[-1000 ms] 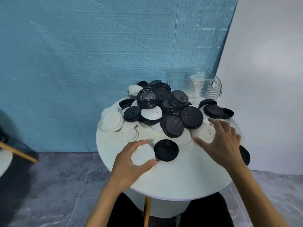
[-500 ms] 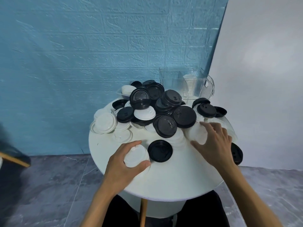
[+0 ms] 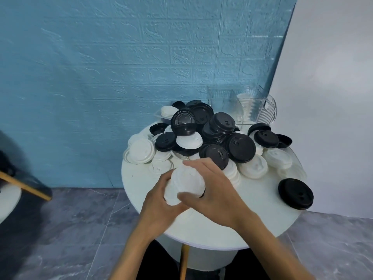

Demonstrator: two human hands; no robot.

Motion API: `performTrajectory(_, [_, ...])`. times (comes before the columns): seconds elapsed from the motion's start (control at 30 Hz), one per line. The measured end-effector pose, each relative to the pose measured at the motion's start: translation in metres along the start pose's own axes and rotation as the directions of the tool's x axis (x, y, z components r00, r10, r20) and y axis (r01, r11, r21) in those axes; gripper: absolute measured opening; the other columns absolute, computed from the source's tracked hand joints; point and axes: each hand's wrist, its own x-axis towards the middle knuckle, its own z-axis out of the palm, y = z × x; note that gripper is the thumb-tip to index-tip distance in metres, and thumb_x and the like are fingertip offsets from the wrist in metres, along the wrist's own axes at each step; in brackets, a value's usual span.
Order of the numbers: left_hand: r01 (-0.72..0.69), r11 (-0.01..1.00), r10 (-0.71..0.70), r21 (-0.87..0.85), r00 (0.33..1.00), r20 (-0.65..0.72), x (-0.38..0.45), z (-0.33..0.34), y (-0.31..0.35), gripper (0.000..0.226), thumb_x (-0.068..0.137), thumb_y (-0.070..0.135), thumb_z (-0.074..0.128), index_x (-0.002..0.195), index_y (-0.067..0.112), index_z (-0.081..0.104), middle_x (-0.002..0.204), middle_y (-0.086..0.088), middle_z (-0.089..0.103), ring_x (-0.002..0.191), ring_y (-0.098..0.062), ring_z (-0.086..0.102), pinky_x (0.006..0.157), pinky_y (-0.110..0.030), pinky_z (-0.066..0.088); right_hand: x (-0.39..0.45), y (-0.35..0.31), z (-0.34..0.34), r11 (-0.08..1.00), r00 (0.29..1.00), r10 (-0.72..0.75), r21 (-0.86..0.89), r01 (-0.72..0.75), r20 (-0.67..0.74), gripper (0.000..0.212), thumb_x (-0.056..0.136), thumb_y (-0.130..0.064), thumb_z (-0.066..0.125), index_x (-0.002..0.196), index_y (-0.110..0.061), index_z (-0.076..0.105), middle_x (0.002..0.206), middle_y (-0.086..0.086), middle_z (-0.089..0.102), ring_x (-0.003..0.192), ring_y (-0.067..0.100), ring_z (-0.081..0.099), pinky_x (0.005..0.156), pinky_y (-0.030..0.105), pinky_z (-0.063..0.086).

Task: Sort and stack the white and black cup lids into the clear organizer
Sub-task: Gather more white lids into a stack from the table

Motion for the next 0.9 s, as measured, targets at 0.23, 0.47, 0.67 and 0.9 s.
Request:
performTrajectory(0.23, [0.021,1.0,-0.021,0.008,0.999,0.031,0.0,-0.003,0.0,0.1,0.057,0.055,0.069,0.142,0.071,0.019,0.116,0.038,0.066,0.101,0.0,0.069,0.088,-0.036,0.059,0.011,0.0,0.028,0.999,0.995,-0.004,0.043,-0.001,0.096,0.056,0.075,-0.05,0.074,0.126,-0.044,0.053,0.122,-0.03,0.042,0.121,-0.004,0.041,0.104,0.023,0.038])
performTrajectory(0.47, [0.005,1.0,-0.005,0.0,1.0,0.001,-0.003,-0.002,-0.003,0.082,0.059,0.05,0.081,0.13,0.056,0.041,0.118,0.028,0.066,0.105,-0.003,0.068,0.091,-0.045,0.059,0.014,0.007,0.029,0.999,0.987,0.023,0.04,-0.03,0.161,0.05,0.075,-0.049,0.073,0.121,-0.043,0.056,0.122,-0.028,0.044,0.124,-0.003,0.039,0.111,0.033,0.036])
performTrajectory(0.67, [-0.04,0.999,0.04,0.02,0.999,0.021,-0.005,-0.001,0.002,0.08,0.066,0.05,0.078,0.138,0.054,0.044,0.135,0.028,0.061,0.123,-0.003,0.061,0.103,-0.042,0.053,0.013,0.01,0.031,0.998,0.989,0.026,0.059,-0.035,0.147,0.049,0.075,-0.051,0.076,0.121,-0.041,0.062,0.119,-0.025,0.048,0.12,-0.004,0.044,0.11,0.035,0.036])
performTrajectory(0.9, [-0.032,0.999,0.033,-0.013,0.999,0.02,-0.003,-0.003,-0.002,0.078,0.072,0.069,0.079,0.14,0.055,0.043,0.133,0.03,0.062,0.124,0.001,0.059,0.1,-0.035,0.052,0.034,0.007,0.01,0.998,0.998,-0.016,0.054,0.012,0.068,0.053,0.077,-0.074,0.062,0.116,-0.039,0.067,0.118,-0.021,0.06,0.113,-0.001,0.055,0.103,0.035,0.046])
